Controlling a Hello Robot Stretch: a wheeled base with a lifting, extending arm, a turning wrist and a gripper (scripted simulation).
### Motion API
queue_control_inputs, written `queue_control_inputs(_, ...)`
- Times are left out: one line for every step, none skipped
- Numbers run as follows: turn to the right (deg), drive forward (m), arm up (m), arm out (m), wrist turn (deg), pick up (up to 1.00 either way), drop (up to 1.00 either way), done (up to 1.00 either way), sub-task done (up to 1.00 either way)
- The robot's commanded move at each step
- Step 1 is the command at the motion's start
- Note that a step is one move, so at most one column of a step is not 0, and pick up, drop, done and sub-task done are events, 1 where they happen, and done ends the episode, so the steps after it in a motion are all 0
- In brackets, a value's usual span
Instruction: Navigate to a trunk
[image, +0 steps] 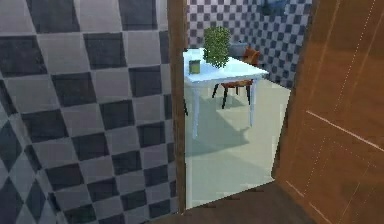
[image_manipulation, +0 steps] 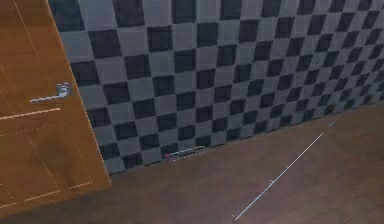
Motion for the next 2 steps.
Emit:
queue_control_inputs(18.0,0.00,0.00,0.00,0.0,0.00,0.00,0.00,0.00)
queue_control_inputs(0.0,1.00,0.00,0.00,0.0,0.00,0.00,0.00,0.00)
